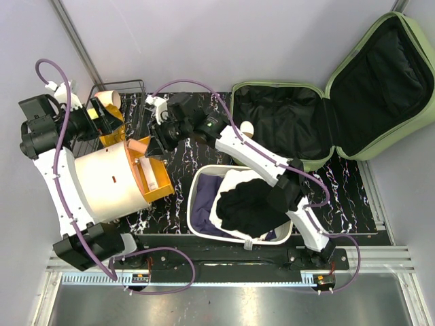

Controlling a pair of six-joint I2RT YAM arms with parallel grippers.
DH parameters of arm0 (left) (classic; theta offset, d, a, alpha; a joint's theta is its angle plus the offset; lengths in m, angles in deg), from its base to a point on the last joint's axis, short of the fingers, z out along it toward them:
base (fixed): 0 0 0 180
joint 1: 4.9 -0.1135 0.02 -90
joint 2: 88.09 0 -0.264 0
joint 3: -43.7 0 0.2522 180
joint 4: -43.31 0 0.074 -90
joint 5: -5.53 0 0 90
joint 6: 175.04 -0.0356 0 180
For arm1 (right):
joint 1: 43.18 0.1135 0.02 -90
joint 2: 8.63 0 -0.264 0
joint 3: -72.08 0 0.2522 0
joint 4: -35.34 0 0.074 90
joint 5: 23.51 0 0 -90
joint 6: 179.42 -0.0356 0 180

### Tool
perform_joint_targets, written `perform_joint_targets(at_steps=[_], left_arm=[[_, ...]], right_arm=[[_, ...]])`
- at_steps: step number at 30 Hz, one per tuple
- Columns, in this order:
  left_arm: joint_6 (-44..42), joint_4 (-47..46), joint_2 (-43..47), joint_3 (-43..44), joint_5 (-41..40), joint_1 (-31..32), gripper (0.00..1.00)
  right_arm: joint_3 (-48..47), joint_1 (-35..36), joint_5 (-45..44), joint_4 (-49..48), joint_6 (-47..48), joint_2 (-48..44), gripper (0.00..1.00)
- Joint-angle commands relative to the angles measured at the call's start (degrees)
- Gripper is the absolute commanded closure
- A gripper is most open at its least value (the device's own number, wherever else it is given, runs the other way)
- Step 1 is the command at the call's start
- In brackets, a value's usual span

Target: Open, take out, and arrange the luggage

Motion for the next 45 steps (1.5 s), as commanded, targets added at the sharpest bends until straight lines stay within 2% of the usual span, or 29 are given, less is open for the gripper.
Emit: perform_joint_targets(at_steps=[1,4,9,11,12,13,17,19,20,25,28,32,37,39,41,44,45], left_arm=[[2.2,-3.0,2.1,-1.2,1.7,-0.4,0.01],[2.0,-2.9,2.5,-1.5,1.7,-0.7,0.01],[1.9,-3.0,2.5,-2.2,1.9,-0.8,0.01],[1.9,-2.8,2.4,-2.4,2.2,-0.8,0.01],[1.9,-2.9,2.2,-2.6,2.2,-0.8,0.01],[1.9,-3.0,2.2,-2.6,2.3,-0.8,0.01],[1.6,-2.7,1.6,-2.4,2.8,-1.1,0.01],[0.3,-0.7,1.1,-1.8,3.2,-1.2,0.01],[-2.9,0.4,0.9,-0.9,3.6,-1.2,0.01],[-11.4,10.1,-0.4,1.5,3.2,-1.9,0.01],[-15.9,14.5,0.1,2.4,1.1,-3.3,0.01],[-20.6,20.0,1.1,3.7,0.3,-11.5,0.01],[-27.5,30.2,-0.4,7.0,0.3,-20.9,0.01],[-29.2,32.5,-1.0,6.8,0.0,-25.8,0.01],[-30.4,32.5,-0.5,5.1,-1.4,-30.0,0.01],[-32.7,32.5,0.7,2.0,-3.2,-31.8,0.01],[-33.2,32.5,1.0,1.1,-3.6,-31.8,0.01]], right_arm=[[-2.8,0.4,-6.2,0.3,-1.5,1.4,1.00],[-2.4,1.1,-10.8,0.8,-2.8,2.3,1.00],[-2.3,1.3,-12.8,0.3,-7.3,3.3,0.99],[-2.4,1.8,-11.1,-0.4,-7.0,3.8,0.83],[-2.4,2.0,-10.6,-0.6,-6.6,3.8,0.71],[-2.6,2.1,-8.6,-0.7,-6.5,4.2,0.50],[-3.8,2.1,-6.6,-0.7,-5.8,4.3,0.32],[-4.6,2.1,-6.8,-0.8,-4.9,3.8,0.27],[-4.8,2.0,-6.8,-0.9,-4.0,3.4,0.23],[-3.5,0.0,-8.7,-1.1,-2.5,0.9,0.23],[-0.7,-2.8,-10.7,-1.0,-1.2,0.0,0.28],[1.7,-6.8,-12.1,0.5,-0.4,-0.1,0.32],[4.4,-10.0,-7.0,1.6,-0.9,-0.4,0.36],[6.3,-10.1,-4.8,1.6,-1.0,-0.6,0.39],[7.8,-10.1,-3.7,1.2,-1.3,-0.6,0.48],[9.0,-10.0,-3.2,1.0,-0.8,0.8,0.63],[9.2,-10.1,-2.5,1.0,-0.3,1.8,0.65]])
